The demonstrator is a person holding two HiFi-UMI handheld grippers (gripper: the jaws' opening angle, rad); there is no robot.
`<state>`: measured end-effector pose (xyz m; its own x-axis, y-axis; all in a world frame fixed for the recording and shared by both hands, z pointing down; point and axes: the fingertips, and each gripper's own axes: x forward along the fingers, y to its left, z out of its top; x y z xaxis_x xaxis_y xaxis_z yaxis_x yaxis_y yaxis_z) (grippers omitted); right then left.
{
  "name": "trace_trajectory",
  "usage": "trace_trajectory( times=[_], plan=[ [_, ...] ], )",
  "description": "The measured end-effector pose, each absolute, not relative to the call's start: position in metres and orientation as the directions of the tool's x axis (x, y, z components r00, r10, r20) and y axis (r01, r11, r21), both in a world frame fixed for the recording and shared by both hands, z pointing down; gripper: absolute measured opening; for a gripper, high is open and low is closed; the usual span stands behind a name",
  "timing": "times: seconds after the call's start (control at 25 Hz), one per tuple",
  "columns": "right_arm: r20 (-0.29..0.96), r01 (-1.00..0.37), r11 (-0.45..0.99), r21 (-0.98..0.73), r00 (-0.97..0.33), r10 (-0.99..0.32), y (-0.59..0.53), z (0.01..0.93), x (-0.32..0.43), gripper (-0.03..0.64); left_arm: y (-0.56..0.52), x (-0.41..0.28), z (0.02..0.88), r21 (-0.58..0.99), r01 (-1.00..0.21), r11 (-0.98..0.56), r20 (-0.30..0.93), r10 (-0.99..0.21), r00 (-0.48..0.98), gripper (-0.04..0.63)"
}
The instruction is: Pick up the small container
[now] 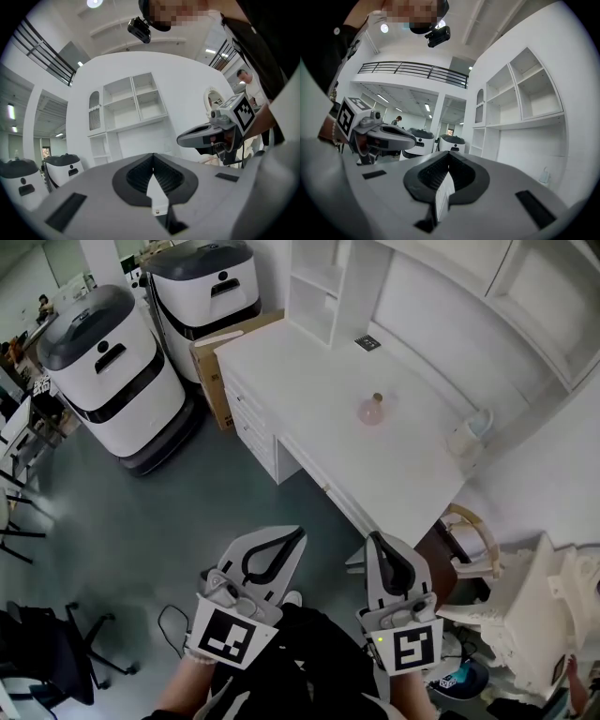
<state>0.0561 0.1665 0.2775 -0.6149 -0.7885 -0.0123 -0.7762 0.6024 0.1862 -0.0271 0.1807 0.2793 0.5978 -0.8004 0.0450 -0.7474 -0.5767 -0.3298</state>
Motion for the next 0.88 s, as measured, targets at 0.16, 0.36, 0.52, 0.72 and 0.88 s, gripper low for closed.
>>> trace_trajectory(
  times=[0.16, 0.36, 0.52, 0.72, 0.88],
  plan=[
    [-0.017, -0.77, 0.61, 0.186, -0.624, -0.782, 0.156, 0.278, 0.062, 0.002, 0.172, -0.021, 0.279, -0.341, -0.751, -0.566, 0.048, -0.808, 0.587, 0.002],
    [-0.032, -0.774, 0.605, 0.184, -0.62, -0.784, 0.149, 0.275, 0.069, 0.002, 0.163, -0.015, 0.274, -0.361, -0.751, -0.552, 0.035, -0.813, 0.581, 0.002],
    [-0.036, -0.783, 0.595, 0.18, -0.61, -0.792, 0.145, 0.277, 0.077, 0.002, 0.157, -0.008, 0.273, -0.362, -0.747, -0.558, 0.03, -0.808, 0.589, 0.002],
    [-0.041, -0.794, 0.584, 0.17, -0.598, -0.801, 0.14, 0.278, 0.086, 0.002, 0.148, -0.004, 0.27, -0.367, -0.753, -0.546, 0.018, -0.814, 0.581, 0.002],
    [-0.058, -0.797, 0.582, 0.163, -0.597, -0.8, 0.133, 0.275, 0.087, 0.002, 0.141, -0.003, 0.269, -0.374, -0.749, -0.548, 0.018, -0.811, 0.584, 0.002]
  ],
)
